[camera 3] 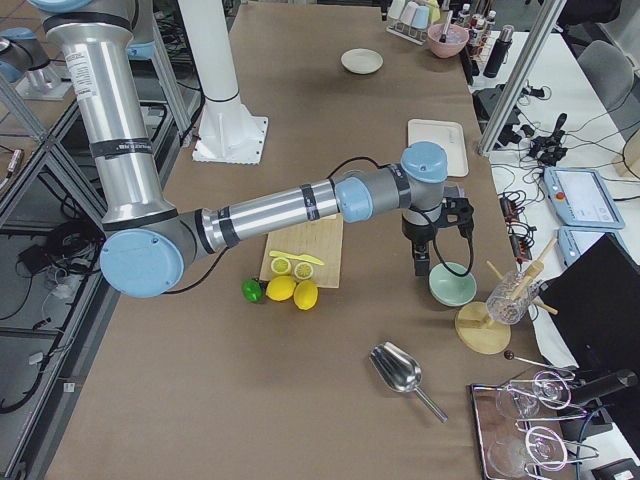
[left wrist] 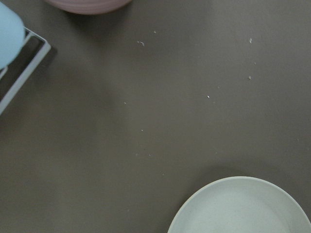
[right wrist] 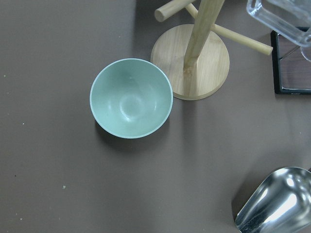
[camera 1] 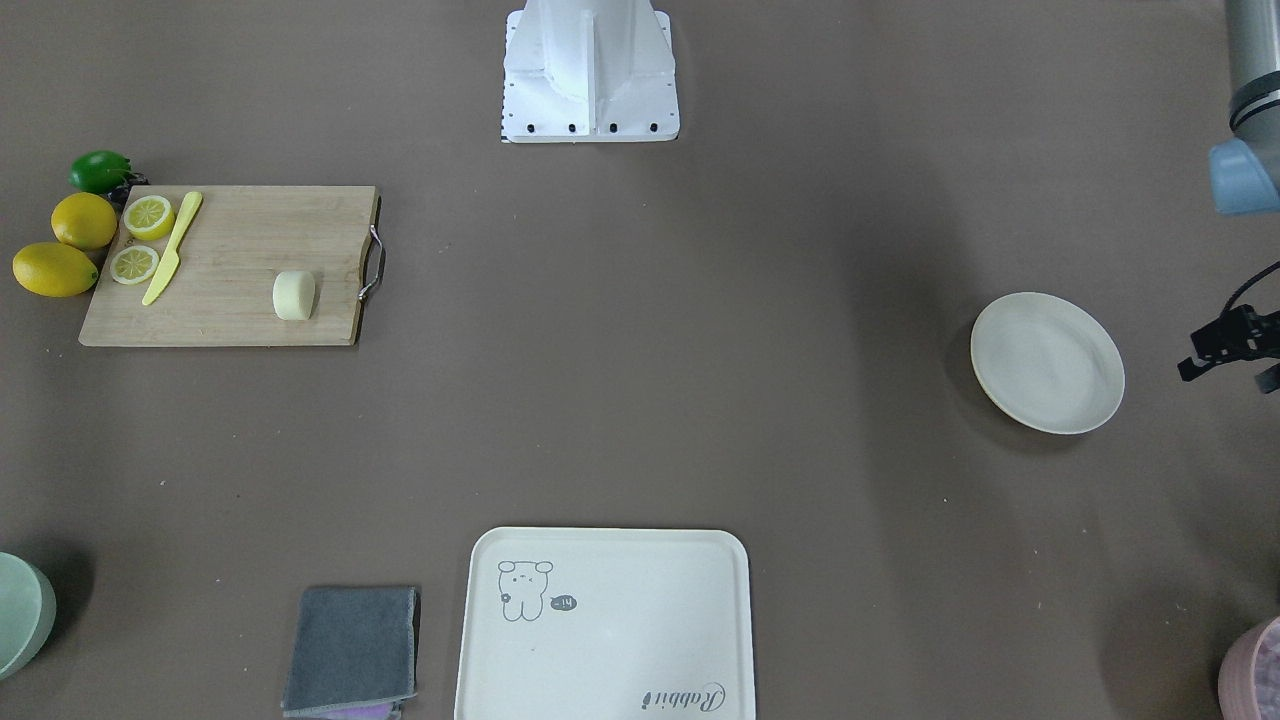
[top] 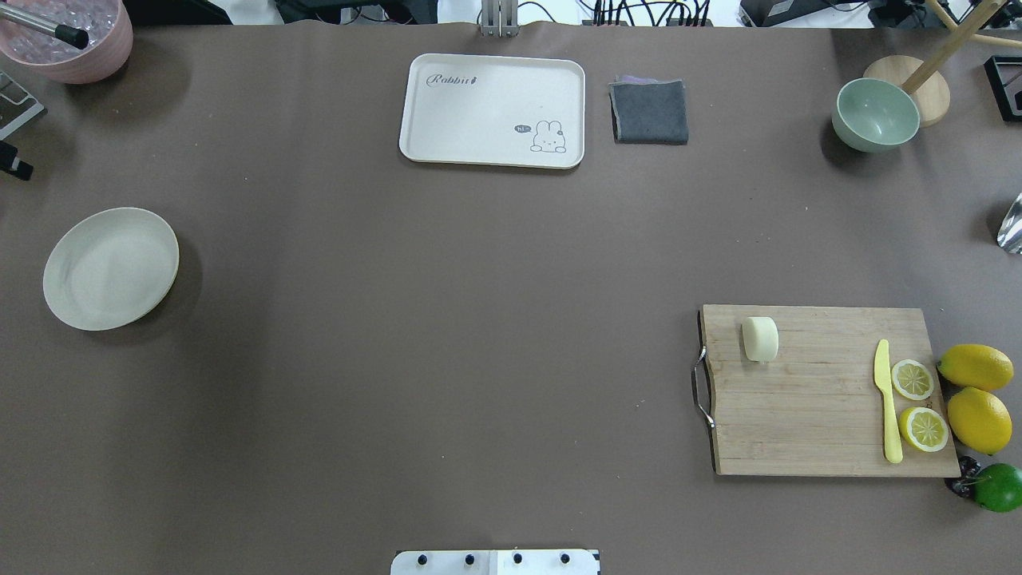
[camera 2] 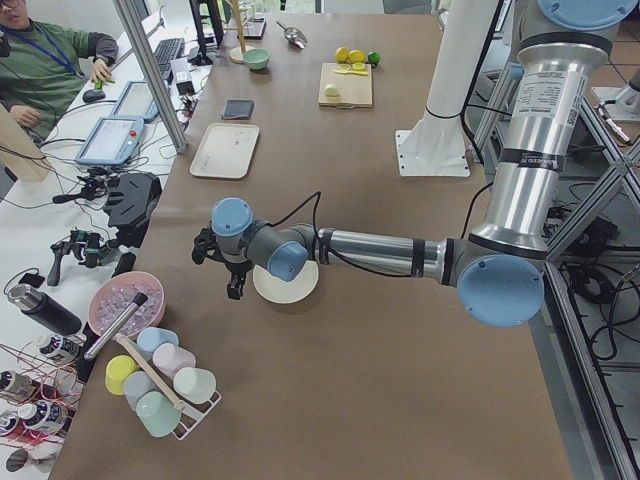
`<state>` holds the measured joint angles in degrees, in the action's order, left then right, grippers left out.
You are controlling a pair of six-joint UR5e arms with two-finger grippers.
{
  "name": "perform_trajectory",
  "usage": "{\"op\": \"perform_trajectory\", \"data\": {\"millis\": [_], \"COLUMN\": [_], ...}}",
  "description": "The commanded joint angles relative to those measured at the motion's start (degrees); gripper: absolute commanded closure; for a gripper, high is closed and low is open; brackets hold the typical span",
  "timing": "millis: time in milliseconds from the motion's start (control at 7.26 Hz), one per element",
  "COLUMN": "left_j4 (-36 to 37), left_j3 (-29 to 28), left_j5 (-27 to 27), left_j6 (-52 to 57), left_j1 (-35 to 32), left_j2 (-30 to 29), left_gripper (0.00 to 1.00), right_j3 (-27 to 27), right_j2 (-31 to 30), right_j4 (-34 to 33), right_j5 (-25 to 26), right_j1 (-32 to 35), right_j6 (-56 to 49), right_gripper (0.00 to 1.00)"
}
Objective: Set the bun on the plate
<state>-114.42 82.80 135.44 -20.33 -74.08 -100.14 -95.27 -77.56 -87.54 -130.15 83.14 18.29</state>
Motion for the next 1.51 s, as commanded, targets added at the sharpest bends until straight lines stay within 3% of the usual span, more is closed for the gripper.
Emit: {"op": "perform_trajectory", "data": {"millis": [0,275,826,1377], "left_j4": [-7.43,-15.90,-17.58,-18.12], "left_j3": [-5.24,-11.15,-10.02,-10.72], "left_j5": [-3.42,-3.43,-3.34,-3.51], "left_j6": [0.11,0.03,0.03,0.11], "left_j1": [4.11,5.26,10.60,10.80], "left_j2": [-0.06,0.47,-0.32,0.65], "left_gripper": [0.05,0.08,0.17,0.27], "right_j3": [0.08,-0.01,-0.09,0.43], "right_j2": [0.05,0.05,2.57,2.15], "right_j4": [0.00,0.00,-0.09,-0.09], "right_j5": [-0.02,0.07,0.16,0.16], "right_j1": [0.00,0.00,0.09,0.09], "right_j6": [-0.09,-0.09,-0.01,-0.09], "right_gripper": [0.00,0.00,0.00,0.00]}}
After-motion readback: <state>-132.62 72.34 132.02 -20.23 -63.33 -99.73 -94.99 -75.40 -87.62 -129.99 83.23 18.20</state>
